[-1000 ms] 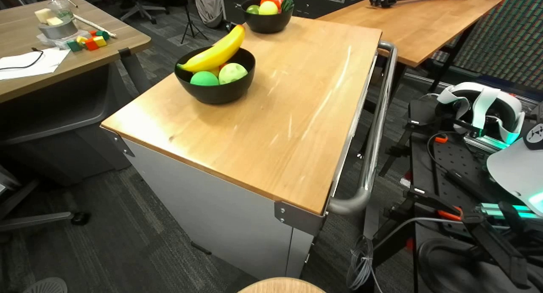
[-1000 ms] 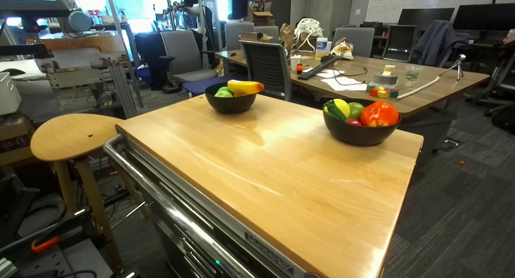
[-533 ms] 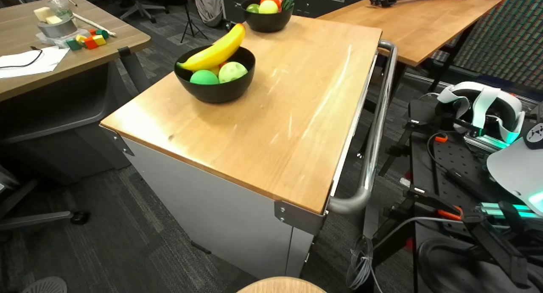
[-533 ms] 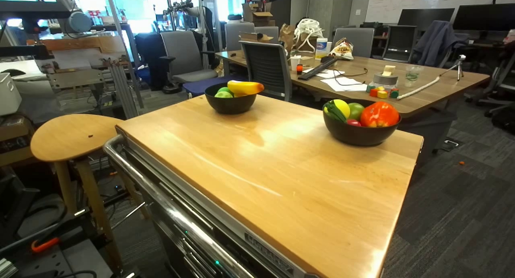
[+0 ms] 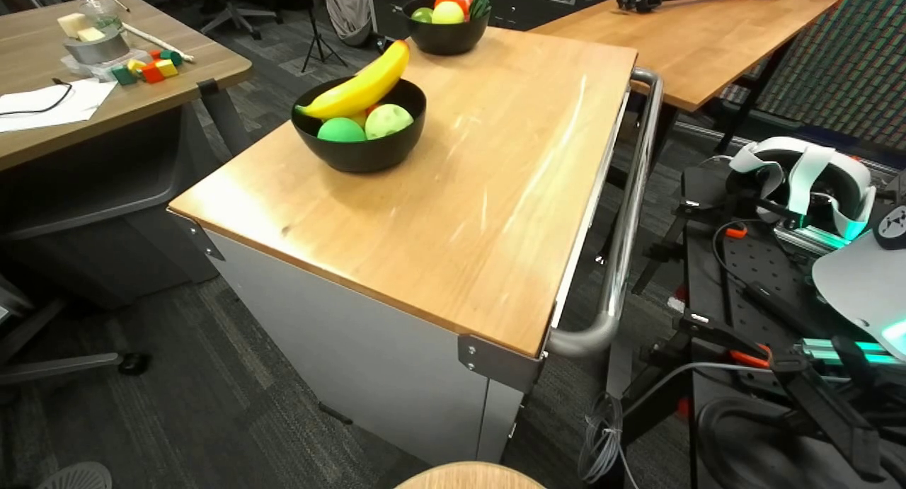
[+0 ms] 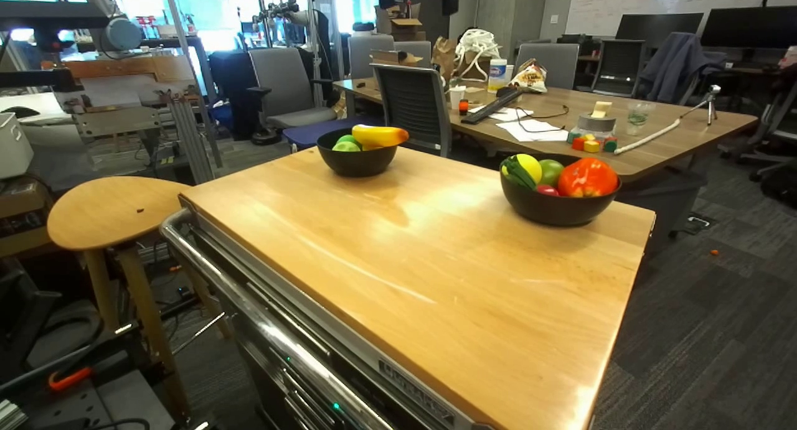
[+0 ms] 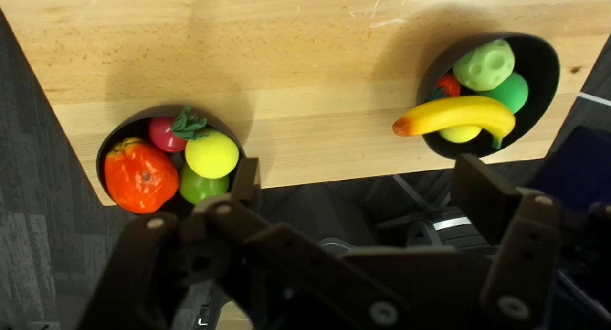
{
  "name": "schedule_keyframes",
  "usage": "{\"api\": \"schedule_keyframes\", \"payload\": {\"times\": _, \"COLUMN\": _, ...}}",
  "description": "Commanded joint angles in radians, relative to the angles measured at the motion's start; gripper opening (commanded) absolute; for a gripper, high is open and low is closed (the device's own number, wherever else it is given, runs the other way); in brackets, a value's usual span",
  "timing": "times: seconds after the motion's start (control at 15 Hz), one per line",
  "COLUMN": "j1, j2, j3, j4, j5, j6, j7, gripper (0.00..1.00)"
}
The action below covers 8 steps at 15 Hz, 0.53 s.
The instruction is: Remove all the plastic vegetables and fruits from the two bowls
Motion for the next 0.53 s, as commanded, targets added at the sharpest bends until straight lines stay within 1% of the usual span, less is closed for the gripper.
{"api": "schedule_keyframes", "payload": {"times": 0.0, "j1": -0.041, "j2": 0.222, "j3": 0.005, "j4": 0.246, "j5": 0.051, "j6": -0.064, "j7": 0.059, "gripper": 1.00}}
{"api": "schedule_keyframes", "payload": {"times": 0.2, "j1": -0.082, "j2": 0.374, "j3": 0.014, "j4": 0.367, "j5": 0.057, "j6": -0.051, "j7": 0.104, "gripper": 1.00}}
{"api": "schedule_keyframes", "payload": {"times": 0.27, "j1": -0.095, "j2": 0.406, "j3": 0.022, "j4": 0.381, "j5": 0.082, "j6": -0.007, "j7": 0.120, "gripper": 1.00}}
{"api": "schedule_keyframes", "payload": {"times": 0.33, "j1": -0.104, "j2": 0.428, "j3": 0.034, "j4": 0.407, "j5": 0.103, "j6": -0.022, "j7": 0.125, "gripper": 1.00}}
{"api": "schedule_keyframes", "payload": {"times": 0.4, "j1": -0.102, "j2": 0.360, "j3": 0.037, "j4": 0.309, "j5": 0.056, "j6": -0.007, "j7": 0.099, "gripper": 1.00}}
{"api": "schedule_keyframes", "payload": {"times": 0.47, "j1": -0.111, "j2": 0.394, "j3": 0.042, "j4": 0.337, "j5": 0.068, "j6": -0.007, "j7": 0.102, "gripper": 1.00}}
